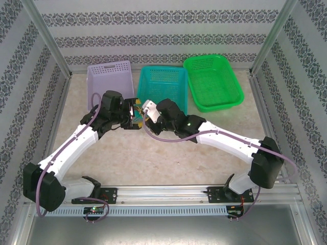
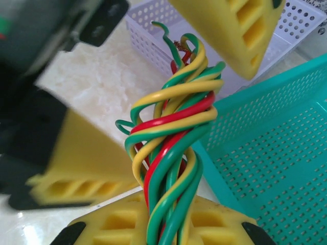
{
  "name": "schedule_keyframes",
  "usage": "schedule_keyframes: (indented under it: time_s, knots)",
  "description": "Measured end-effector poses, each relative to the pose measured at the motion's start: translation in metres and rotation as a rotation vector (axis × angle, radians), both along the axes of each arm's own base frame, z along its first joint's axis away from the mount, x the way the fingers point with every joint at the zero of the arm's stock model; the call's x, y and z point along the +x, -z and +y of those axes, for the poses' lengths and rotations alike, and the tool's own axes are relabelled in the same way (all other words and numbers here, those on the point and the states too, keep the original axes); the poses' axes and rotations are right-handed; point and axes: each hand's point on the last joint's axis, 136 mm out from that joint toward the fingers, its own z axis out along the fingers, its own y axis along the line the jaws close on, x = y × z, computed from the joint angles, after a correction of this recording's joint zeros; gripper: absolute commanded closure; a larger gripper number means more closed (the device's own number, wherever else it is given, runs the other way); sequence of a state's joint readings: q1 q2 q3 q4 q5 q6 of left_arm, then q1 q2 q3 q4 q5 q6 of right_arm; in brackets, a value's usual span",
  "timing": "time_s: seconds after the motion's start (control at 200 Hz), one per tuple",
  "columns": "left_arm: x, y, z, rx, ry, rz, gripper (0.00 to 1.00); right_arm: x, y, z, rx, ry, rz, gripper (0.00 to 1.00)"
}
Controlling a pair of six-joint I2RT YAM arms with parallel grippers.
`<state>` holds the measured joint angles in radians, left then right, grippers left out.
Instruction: Untangle the cables
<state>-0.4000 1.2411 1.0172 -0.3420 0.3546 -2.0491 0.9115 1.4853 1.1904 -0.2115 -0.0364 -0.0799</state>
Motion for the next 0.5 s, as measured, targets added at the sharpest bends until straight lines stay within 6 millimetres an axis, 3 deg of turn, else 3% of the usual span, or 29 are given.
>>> schedule_keyframes:
  time_s: [0.06, 0.165, 0.23, 0.36, 0.5]
  knots:
    - [0.006, 0.0, -0.002, 0.002, 0.002, -0.026, 0.49, -0.005, -0.003, -0.002, 0.017, -0.006, 0.01, 1.0]
    - [0.014, 0.002, -0.002, 0.014, 0.0, -0.068, 0.85, -0.011, -0.009, -0.002, 0.055, -0.015, 0.039, 1.0]
    - [0.018, -0.001, -0.002, 0.018, 0.004, -0.106, 1.0, -0.015, -0.008, -0.003, 0.077, -0.021, 0.085, 1.0]
    - [0.023, -0.01, -0.001, 0.059, 0.042, -0.19, 1.0, -0.014, -0.012, -0.006, 0.192, -0.025, 0.244, 1.0]
    - [0.032, -0.04, 0.001, 0.127, 0.1, -0.397, 1.0, -0.014, -0.032, -0.006, 0.416, -0.053, 0.537, 1.0]
